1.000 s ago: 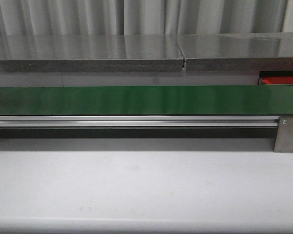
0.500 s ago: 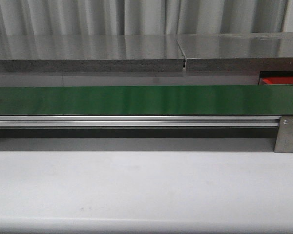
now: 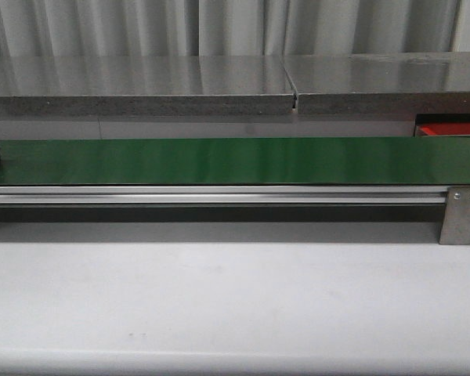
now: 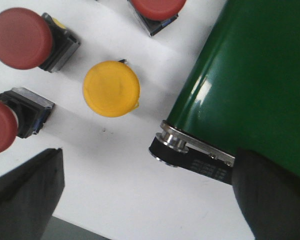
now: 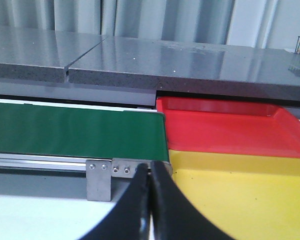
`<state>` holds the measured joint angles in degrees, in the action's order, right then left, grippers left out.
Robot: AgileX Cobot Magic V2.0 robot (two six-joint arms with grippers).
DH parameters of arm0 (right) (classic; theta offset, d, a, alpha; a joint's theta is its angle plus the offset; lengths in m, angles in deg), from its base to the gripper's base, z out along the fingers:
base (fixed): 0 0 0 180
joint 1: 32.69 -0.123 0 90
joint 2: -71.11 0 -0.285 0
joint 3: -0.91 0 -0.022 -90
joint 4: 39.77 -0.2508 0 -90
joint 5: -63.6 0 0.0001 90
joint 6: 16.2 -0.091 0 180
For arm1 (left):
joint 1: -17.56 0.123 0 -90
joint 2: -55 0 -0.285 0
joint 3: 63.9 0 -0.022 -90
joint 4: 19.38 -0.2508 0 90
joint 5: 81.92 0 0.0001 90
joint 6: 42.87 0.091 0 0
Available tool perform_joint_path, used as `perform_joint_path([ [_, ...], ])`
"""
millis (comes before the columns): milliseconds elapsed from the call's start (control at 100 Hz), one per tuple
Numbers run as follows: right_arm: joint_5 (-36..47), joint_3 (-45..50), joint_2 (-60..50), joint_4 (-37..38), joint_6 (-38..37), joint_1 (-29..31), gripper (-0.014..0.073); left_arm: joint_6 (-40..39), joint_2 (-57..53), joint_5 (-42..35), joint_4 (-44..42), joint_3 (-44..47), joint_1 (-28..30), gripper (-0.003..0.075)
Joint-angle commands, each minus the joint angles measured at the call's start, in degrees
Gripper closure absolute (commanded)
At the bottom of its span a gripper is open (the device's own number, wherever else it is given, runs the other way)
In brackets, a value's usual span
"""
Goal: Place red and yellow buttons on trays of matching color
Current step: 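Move the left gripper over a yellow push-button on the table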
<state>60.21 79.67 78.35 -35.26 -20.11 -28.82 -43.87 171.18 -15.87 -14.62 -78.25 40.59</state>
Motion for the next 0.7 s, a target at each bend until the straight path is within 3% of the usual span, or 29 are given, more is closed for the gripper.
perform_joint_path([
  [0,4.2,-1.3,-1.1,0.7,0.0,-0.1,0.0711,-2.2,-1.3,-2.0,0.9,-1.0,0.0,0.0060],
  [690,4.2,-1.3,-1.1,0.7,0.0,-0.1,0.0711,-13.3,0.2,-9.6,4.9,-1.0,3.2,0.0060],
])
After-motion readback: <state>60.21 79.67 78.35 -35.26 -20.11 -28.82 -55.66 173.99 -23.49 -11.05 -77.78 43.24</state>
